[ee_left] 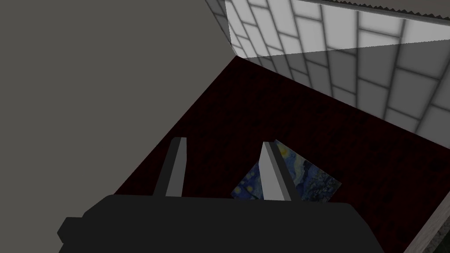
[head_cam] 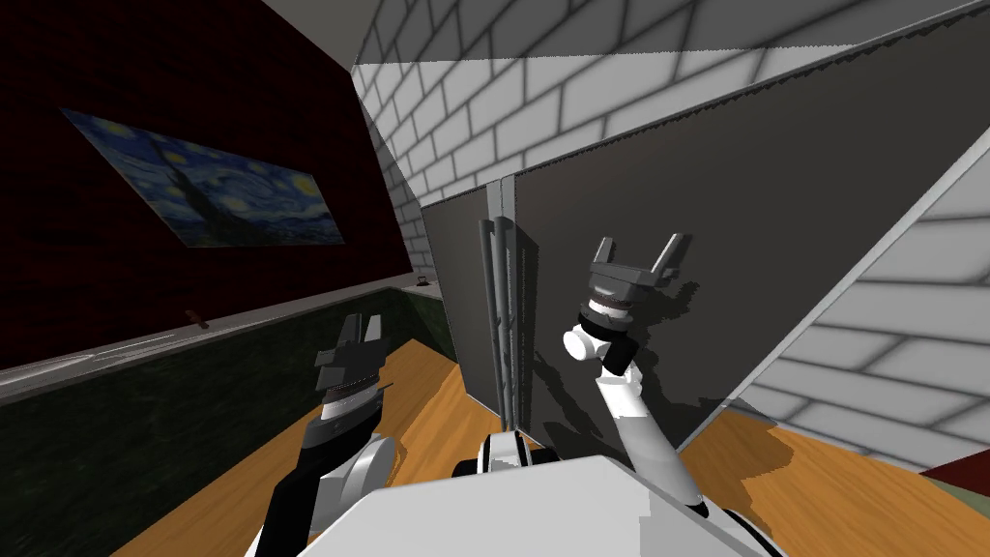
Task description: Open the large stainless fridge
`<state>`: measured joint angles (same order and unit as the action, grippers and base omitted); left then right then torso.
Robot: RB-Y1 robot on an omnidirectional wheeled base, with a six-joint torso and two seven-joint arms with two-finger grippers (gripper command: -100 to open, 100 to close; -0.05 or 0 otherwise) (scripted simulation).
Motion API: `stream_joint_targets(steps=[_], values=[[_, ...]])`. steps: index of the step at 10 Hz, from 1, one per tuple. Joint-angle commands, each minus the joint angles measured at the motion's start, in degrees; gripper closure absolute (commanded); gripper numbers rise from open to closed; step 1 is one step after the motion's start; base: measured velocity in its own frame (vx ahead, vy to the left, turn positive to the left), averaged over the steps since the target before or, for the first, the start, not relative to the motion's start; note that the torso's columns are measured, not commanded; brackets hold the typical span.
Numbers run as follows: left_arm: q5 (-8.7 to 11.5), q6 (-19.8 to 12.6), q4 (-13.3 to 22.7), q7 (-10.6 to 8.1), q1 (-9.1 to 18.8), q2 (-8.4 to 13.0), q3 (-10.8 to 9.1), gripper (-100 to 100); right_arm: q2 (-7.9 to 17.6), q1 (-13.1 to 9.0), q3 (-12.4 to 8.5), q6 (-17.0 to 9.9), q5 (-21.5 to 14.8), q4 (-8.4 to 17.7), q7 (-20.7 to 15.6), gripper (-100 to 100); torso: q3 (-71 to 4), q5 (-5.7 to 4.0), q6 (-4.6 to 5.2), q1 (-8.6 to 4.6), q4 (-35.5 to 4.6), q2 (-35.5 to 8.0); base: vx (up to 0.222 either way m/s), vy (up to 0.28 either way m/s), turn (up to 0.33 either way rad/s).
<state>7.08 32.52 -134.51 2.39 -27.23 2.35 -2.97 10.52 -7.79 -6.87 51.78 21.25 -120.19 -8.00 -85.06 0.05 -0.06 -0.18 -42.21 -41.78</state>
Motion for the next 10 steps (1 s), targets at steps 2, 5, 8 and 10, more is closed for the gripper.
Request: stream_joint_targets(steps=[2, 5, 8, 10], values=[[0.0, 0.0, 0.0, 0.0, 0.01, 0.0, 0.01, 0, -0.11, -4.99, -1.0, 2.4, 4.54, 0.05, -2.65, -100, 0.05, 0.01, -0.04, 0.02, -0.04, -0.11, -0.004, 0.007, 0.15], [0.0, 0.0, 0.0, 0.0, 0.0, 0.0, 0.0, 0, -0.24, -9.41, -2.04, 5.28, 9.34, 0.06, -5.48, -100, 0.07, 0.09, -0.1, 0.15, -0.08, -0.06, -0.016, 0.005, 0.115], [0.0, 0.0, 0.0, 0.0, 0.01, 0.0, 0.0, 0, -0.31, -12.92, -2.62, 6.81, 12.52, 0.07, -7.04, -100, -0.16, 0.22, -0.29, 0.34, -0.05, 0.23, -0.011, 0.001, 0.127], [0.0, 0.0, 0.0, 0.0, 0.01, 0.0, 0.0, 0, -0.38, -15.84, -3.23, 8.37, 15.54, 0.1, -8.69, -100, -0.13, 0.16, -0.27, 0.34, 0.01, 0.23, -0.003, 0.005, 0.139]])
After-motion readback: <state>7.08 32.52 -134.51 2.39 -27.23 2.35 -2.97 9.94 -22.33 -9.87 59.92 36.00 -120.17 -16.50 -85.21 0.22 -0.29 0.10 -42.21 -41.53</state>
